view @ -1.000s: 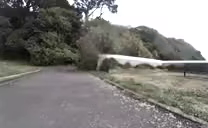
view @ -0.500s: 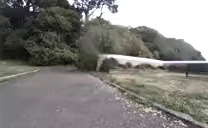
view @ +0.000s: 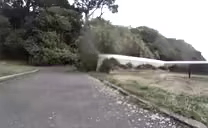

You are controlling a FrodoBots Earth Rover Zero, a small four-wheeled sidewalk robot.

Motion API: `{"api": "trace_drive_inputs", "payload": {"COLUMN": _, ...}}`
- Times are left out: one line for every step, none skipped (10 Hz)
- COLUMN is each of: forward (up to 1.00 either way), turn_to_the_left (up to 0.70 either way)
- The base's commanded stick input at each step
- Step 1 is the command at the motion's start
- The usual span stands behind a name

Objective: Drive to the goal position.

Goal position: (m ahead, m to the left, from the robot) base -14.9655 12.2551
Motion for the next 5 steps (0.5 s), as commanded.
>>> {"api": "trace_drive_inputs", "payload": {"forward": 0.50, "turn_to_the_left": 0.50}}
{"api": "trace_drive_inputs", "payload": {"forward": 0.50, "turn_to_the_left": 0.50}}
{"api": "trace_drive_inputs", "payload": {"forward": 0.50, "turn_to_the_left": 0.50}}
{"api": "trace_drive_inputs", "payload": {"forward": 0.50, "turn_to_the_left": 0.50}}
{"api": "trace_drive_inputs", "payload": {"forward": 0.50, "turn_to_the_left": 0.50}}
